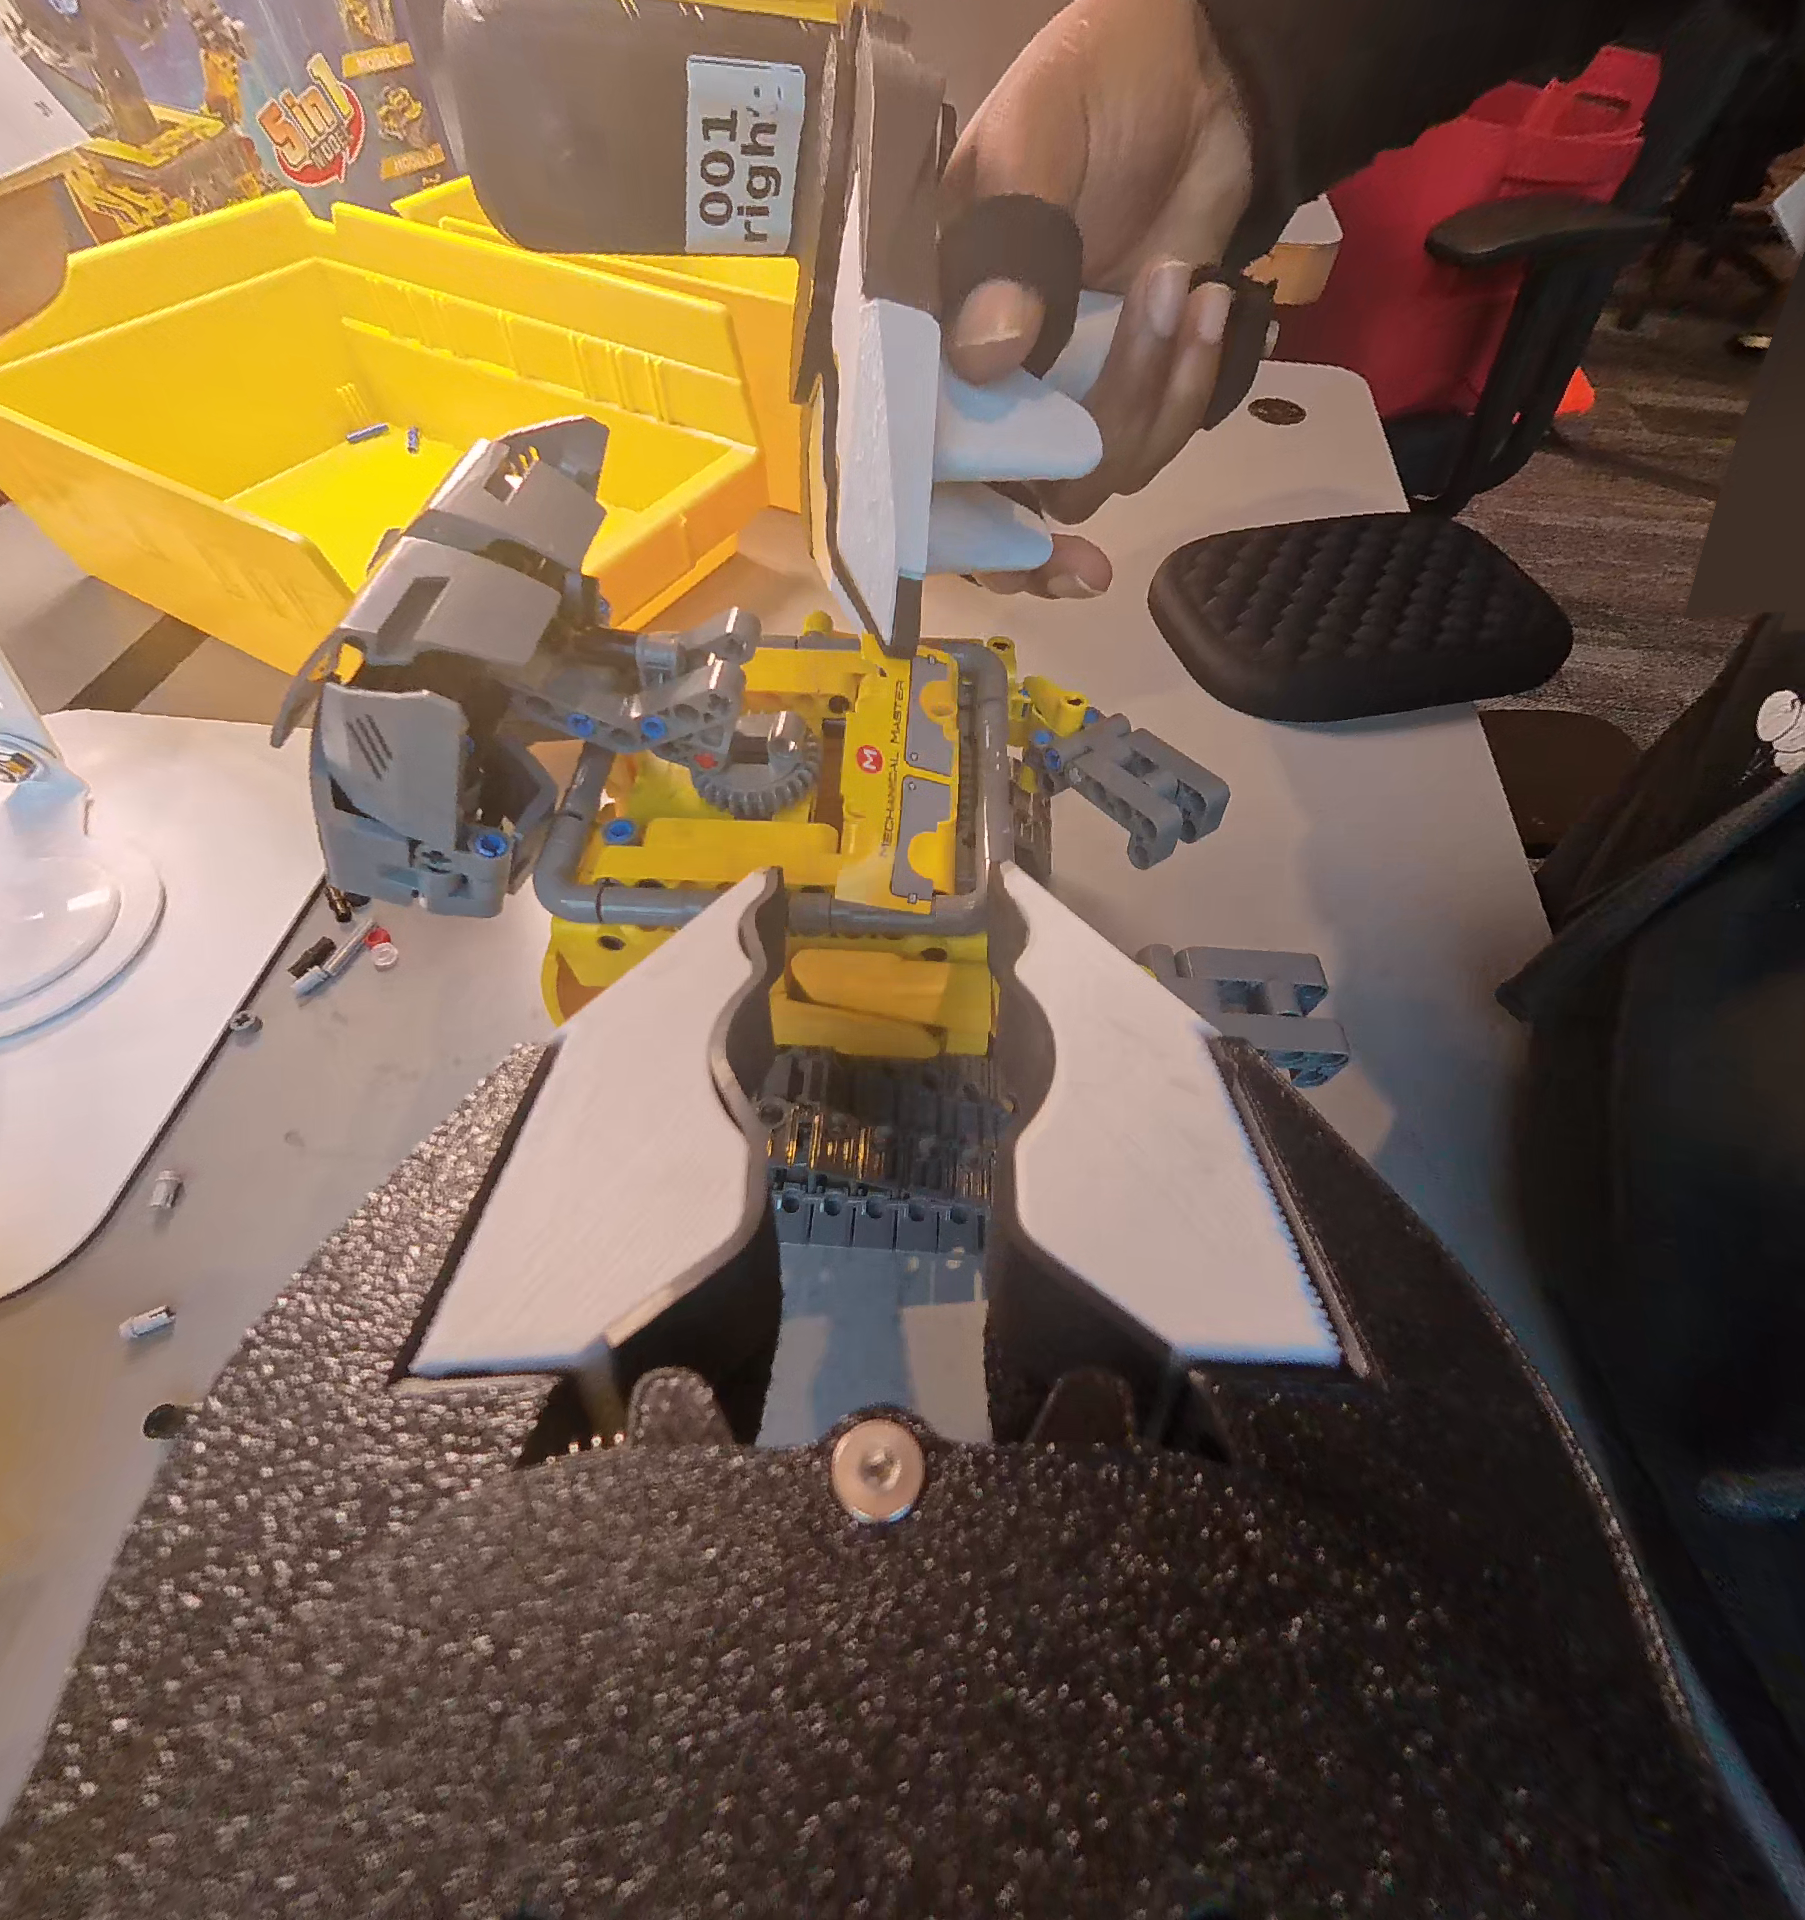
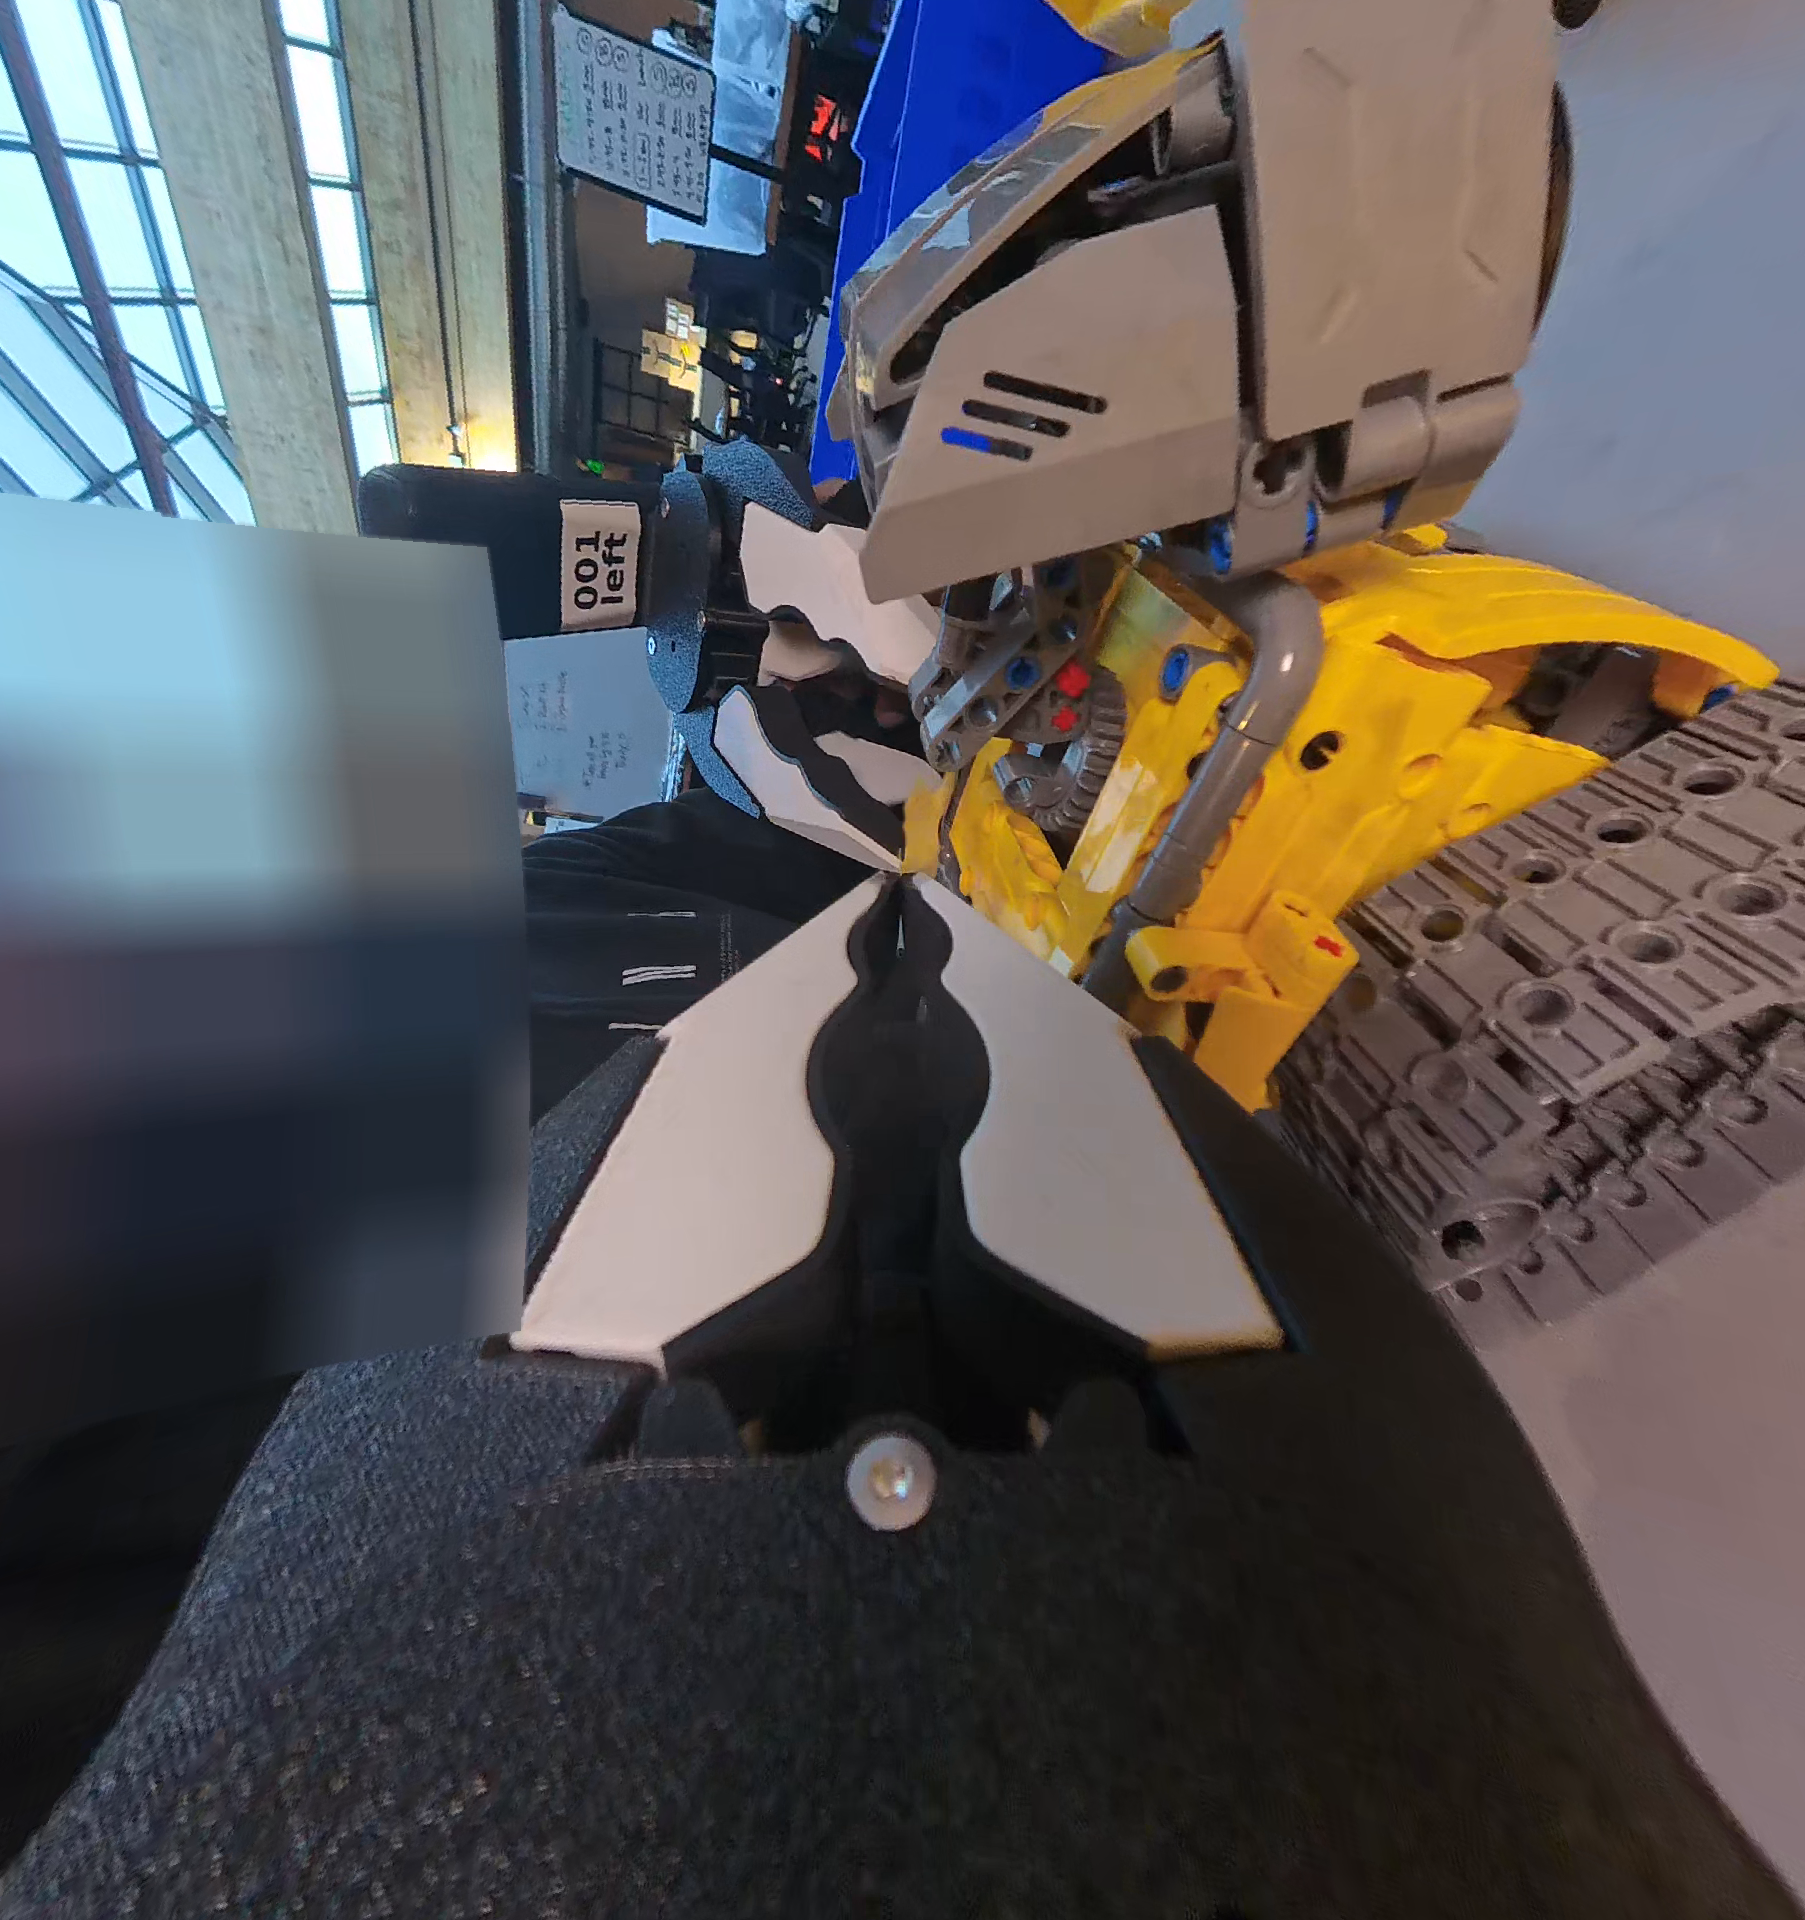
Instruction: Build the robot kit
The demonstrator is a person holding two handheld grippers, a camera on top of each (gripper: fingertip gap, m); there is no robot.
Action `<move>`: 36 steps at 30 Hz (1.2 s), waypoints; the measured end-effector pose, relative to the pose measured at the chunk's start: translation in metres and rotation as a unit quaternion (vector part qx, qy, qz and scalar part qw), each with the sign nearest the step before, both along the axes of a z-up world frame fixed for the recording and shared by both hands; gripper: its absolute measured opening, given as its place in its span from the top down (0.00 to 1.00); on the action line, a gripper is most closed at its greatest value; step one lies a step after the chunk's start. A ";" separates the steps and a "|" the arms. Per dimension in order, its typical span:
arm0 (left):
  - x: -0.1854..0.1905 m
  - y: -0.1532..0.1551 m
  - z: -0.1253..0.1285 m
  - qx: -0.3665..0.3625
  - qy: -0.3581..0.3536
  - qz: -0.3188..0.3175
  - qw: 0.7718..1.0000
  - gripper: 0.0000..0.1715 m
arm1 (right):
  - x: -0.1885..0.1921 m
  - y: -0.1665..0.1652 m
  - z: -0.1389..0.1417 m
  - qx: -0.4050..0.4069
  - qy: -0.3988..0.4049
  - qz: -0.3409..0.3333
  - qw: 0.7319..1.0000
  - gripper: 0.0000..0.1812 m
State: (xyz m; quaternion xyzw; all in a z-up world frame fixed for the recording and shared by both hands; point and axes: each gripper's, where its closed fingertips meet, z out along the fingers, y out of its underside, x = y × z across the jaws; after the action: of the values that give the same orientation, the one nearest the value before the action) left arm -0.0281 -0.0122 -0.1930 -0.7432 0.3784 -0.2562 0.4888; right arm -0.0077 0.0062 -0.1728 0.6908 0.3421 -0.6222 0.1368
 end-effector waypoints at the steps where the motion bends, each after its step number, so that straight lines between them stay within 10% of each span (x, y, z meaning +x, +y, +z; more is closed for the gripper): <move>1: 0.000 0.000 0.000 0.000 0.000 0.000 1.000 0.78 | 0.001 0.000 -0.001 0.000 -0.001 0.000 1.000 1.00; 36: 0.001 0.000 0.000 -0.002 -0.007 0.000 1.000 0.78 | 0.008 0.008 -0.011 0.012 -0.022 -0.011 1.000 1.00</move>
State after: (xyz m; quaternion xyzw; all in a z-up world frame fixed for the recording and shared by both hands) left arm -0.0274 -0.0125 -0.1929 -0.7426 0.3743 -0.2616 0.4898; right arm 0.0000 0.0137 -0.1841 0.7094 0.3386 -0.6045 0.1290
